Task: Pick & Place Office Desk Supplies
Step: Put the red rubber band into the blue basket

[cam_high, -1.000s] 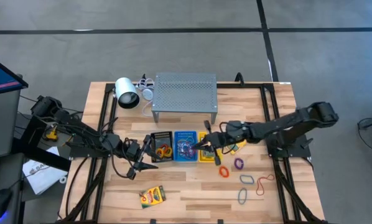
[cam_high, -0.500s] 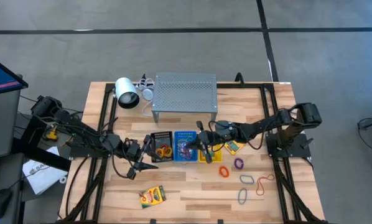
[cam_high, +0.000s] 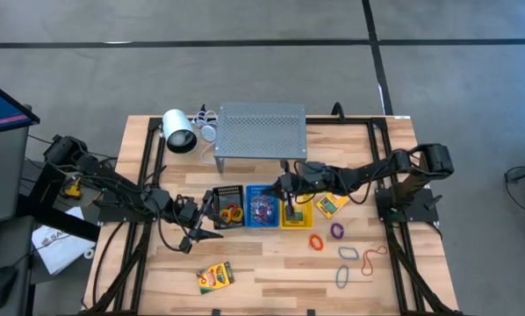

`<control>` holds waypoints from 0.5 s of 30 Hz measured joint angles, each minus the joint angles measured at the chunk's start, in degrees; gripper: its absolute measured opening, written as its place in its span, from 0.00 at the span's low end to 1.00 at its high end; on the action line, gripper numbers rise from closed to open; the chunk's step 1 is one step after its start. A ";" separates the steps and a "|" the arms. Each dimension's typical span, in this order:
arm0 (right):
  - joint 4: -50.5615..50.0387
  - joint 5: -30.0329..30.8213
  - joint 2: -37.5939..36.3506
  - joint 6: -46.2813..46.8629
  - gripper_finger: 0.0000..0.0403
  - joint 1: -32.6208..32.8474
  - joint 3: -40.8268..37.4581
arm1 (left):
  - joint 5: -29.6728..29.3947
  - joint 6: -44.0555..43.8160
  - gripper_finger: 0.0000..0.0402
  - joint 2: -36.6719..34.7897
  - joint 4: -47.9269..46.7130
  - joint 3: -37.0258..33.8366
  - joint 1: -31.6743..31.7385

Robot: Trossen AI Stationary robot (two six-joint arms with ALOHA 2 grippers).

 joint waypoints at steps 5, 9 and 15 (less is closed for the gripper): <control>0.15 0.02 -0.05 -1.00 0.00 -0.44 0.00 | -0.02 0.00 0.41 0.00 0.00 0.00 0.00; 0.64 0.01 -0.05 -1.21 0.00 -1.58 0.00 | -0.01 0.01 0.41 0.00 0.00 0.00 0.00; 0.93 -0.01 -0.05 -1.62 0.00 -2.87 0.00 | -0.01 0.00 0.41 0.00 0.00 0.00 0.00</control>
